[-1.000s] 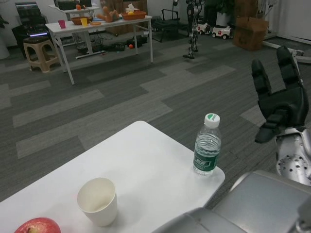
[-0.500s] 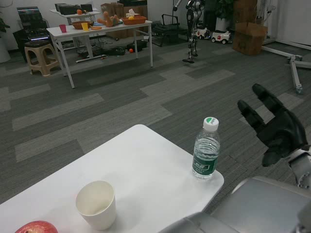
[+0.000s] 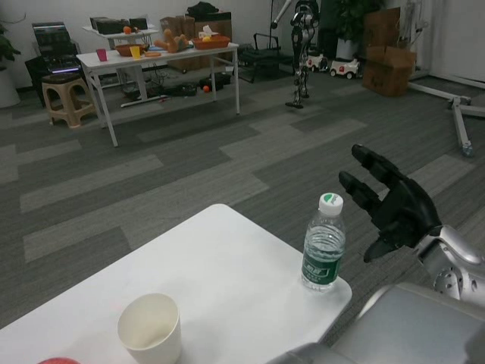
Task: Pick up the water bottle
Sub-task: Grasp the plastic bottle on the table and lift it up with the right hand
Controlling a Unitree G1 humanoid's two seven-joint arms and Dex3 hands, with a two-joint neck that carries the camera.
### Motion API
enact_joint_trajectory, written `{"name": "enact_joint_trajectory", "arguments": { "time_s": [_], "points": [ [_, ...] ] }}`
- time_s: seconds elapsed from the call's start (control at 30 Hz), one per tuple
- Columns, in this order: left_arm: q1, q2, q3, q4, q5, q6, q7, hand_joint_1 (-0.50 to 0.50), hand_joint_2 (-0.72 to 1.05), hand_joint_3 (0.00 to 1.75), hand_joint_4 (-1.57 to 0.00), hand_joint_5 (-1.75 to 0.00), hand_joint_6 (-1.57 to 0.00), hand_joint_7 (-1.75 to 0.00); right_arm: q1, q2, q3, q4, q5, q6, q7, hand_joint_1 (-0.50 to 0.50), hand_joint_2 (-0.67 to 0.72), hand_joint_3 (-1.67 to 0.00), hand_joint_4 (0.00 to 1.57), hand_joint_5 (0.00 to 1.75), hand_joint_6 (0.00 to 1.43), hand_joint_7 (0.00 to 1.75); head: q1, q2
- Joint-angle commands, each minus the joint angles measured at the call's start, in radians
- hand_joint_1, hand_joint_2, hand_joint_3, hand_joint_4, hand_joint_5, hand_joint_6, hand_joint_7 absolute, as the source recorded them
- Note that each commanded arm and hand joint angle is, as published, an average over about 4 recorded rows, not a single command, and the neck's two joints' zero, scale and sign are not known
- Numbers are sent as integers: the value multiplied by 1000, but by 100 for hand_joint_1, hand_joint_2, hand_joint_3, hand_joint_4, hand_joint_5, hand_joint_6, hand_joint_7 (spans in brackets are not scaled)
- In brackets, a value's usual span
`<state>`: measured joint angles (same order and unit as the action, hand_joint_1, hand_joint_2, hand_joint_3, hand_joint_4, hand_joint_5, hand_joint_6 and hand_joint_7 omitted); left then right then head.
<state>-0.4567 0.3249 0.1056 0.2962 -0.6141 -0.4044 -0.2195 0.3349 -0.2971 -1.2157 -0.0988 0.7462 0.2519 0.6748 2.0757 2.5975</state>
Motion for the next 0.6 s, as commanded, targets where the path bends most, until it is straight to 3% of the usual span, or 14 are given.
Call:
{"name": "enact_joint_trajectory", "arguments": {
  "time_s": [0.03,0.23,0.6],
  "points": [
    [17,7,5,-15,-5,-9,3,-50,-72,9,0,0,0,-7,-14,5,6,-12,-30,-2,6,-39,17,0,0,10,0,21,-48,37],
    [18,10,3,-15,-6,-10,3,-50,-72,9,0,0,0,0,-15,0,4,-14,-54,5,17,-38,15,0,0,10,0,21,-95,62],
    [29,15,0,-23,-9,-11,2,-50,-72,9,-1,0,0,-5,-6,2,2,-15,-101,20,27,-38,15,0,0,10,0,21,-182,73]
  ]
}}
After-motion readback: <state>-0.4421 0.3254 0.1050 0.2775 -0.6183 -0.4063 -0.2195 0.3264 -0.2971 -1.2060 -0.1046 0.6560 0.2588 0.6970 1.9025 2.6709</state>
